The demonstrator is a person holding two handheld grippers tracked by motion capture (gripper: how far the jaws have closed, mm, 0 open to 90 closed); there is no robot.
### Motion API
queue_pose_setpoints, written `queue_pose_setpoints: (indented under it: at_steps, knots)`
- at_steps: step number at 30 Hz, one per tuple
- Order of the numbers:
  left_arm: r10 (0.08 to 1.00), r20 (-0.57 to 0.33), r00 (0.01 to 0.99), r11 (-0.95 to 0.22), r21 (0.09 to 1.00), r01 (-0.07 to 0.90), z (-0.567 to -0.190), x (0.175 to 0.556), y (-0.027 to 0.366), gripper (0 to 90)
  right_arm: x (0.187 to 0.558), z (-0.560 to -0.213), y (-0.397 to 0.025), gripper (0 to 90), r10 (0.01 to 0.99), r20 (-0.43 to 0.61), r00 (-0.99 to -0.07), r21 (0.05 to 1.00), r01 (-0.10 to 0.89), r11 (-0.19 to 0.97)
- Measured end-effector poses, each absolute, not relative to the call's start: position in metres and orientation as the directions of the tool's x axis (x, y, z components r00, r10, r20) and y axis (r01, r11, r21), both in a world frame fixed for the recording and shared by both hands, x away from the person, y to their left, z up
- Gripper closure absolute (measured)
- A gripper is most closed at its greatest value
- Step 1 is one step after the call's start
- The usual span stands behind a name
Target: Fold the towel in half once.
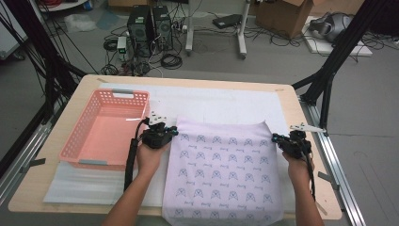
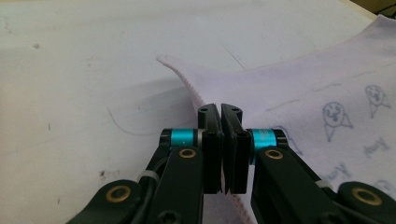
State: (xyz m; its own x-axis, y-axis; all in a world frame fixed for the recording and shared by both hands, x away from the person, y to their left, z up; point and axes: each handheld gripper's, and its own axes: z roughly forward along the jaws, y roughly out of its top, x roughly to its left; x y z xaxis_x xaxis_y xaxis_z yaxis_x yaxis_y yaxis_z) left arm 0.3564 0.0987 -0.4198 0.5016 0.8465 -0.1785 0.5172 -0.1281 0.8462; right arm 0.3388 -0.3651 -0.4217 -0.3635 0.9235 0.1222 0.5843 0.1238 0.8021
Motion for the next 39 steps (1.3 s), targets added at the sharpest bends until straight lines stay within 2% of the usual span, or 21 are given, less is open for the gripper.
queue_pose_setpoints:
  at_steps: [6, 15, 28, 30, 31, 32, 33, 34, 36, 39]
  knots:
    - [0.819, -0.221, 0.530, -0.110, 0.846, 0.522, -0.417, 0.341, 0.108, 86.7, 0.323, -0.412, -0.367, 88.9, 0.903, 0.151, -0.403, 0.820, 0.561, 0.113]
    - [0.754, -0.318, 0.575, -0.049, 0.845, 0.532, -0.417, 0.305, 0.124, 86.5, 0.276, -0.398, -0.370, 88.7, 0.858, 0.157, -0.488, 0.849, 0.511, 0.135]
    - [0.714, -0.248, 0.655, -0.171, 0.845, 0.507, -0.432, 0.252, 0.124, 85.8, 0.228, -0.417, -0.375, 88.7, 0.848, 0.157, -0.507, 0.821, 0.544, 0.173]
    - [0.719, -0.255, 0.647, -0.163, 0.842, 0.514, -0.433, 0.251, 0.124, 80.3, 0.225, -0.422, -0.374, 87.8, 0.849, 0.161, -0.503, 0.805, 0.565, 0.182]
    - [0.728, -0.266, 0.632, -0.152, 0.836, 0.528, -0.433, 0.255, 0.124, 67.8, 0.225, -0.424, -0.373, 86.0, 0.850, 0.155, -0.504, 0.796, 0.573, 0.194]
    - [0.732, -0.283, 0.620, -0.142, 0.827, 0.544, -0.433, 0.258, 0.124, 56.5, 0.226, -0.425, -0.372, 73.3, 0.858, 0.150, -0.492, 0.786, 0.585, 0.198]
    - [0.738, -0.307, 0.601, -0.122, 0.815, 0.566, -0.432, 0.264, 0.124, 52.3, 0.228, -0.425, -0.371, 63.8, 0.866, 0.151, -0.476, 0.785, 0.590, 0.188]
    - [0.740, -0.319, 0.592, -0.108, 0.812, 0.573, -0.432, 0.270, 0.124, 48.2, 0.231, -0.423, -0.370, 59.3, 0.876, 0.160, -0.455, 0.785, 0.597, 0.167]
    - [0.747, -0.330, 0.577, -0.097, 0.805, 0.585, -0.430, 0.281, 0.121, 45.3, 0.237, -0.419, -0.367, 50.7, 0.883, 0.152, -0.444, 0.789, 0.593, 0.162]
    - [0.755, -0.336, 0.562, -0.108, 0.783, 0.613, -0.433, 0.300, 0.115, 44.8, 0.258, -0.416, -0.359, 47.6, 0.890, 0.143, -0.433, 0.759, 0.625, 0.182]
